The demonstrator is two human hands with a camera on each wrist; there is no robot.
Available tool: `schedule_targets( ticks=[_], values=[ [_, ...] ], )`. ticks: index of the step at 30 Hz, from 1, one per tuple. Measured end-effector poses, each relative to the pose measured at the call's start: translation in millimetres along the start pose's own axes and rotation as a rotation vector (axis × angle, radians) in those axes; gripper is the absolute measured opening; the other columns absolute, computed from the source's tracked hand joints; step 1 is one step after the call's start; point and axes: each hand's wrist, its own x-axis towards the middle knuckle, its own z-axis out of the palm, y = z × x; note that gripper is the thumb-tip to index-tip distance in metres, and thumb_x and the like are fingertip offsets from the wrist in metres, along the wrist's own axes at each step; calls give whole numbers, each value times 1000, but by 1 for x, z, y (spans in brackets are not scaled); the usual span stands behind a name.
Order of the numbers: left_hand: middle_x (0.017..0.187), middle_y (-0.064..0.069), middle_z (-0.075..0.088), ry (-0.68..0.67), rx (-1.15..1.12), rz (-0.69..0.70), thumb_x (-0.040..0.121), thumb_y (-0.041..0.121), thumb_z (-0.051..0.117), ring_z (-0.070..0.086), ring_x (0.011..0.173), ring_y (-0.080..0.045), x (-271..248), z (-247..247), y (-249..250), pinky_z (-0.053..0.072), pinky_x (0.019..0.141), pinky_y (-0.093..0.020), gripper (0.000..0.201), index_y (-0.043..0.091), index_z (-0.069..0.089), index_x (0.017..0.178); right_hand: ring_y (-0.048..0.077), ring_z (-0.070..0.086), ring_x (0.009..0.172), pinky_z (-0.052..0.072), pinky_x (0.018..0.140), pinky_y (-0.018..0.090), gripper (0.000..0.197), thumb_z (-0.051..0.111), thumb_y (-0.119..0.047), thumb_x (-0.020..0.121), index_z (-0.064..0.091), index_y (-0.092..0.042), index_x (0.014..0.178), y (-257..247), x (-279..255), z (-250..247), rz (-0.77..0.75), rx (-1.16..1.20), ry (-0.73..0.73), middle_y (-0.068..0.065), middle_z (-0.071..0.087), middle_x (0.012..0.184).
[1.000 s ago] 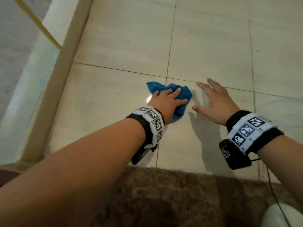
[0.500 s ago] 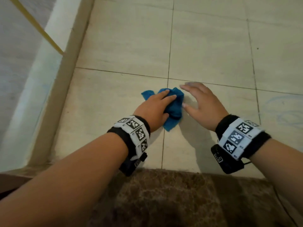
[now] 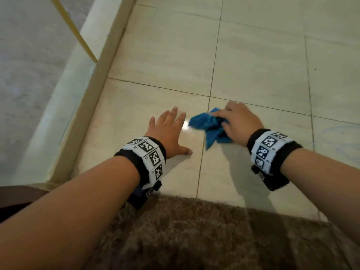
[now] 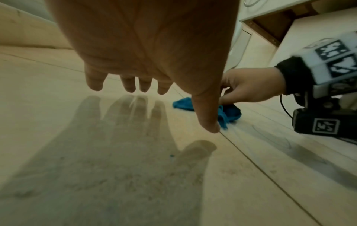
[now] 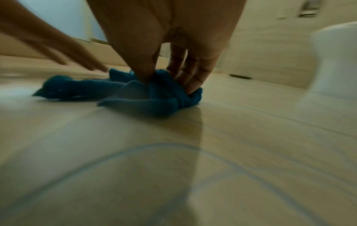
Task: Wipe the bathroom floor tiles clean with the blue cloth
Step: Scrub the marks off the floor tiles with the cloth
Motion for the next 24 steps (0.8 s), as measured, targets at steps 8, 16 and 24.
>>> schedule_targets(
  ticks=[8, 16, 24],
  values=[
    [160, -2, -18, -60, 67, 47, 73, 67, 67, -8, 148, -23, 5, 4, 17, 9, 118, -54, 121, 20, -11, 153, 22, 39, 111, 40, 93, 37, 48, 60, -47, 82, 57, -20, 122, -6, -21, 10, -61, -11, 22, 2, 43, 123],
    [157, -1, -27, -103, 98, 71, 72, 66, 68, -17, 147, -22, 2, 10, 7, 3, 119, -51, 125, 21, -18, 151, 26, 40, 105, 42, 85, 40, 31, 54, -20, 89, 59, -23, 120, -35, -27, 23, -211, 7, -47, 3, 49, 115],
    [154, -1, -36, -155, 136, 57, 64, 71, 72, -24, 145, -23, 2, 13, 8, -4, 119, -51, 139, 22, -27, 147, 23, 39, 108, 38, 90, 33, 39, 52, -37, 90, 54, -27, 128, -11, -19, 9, -19, 2, -10, -1, 47, 115]
  ],
)
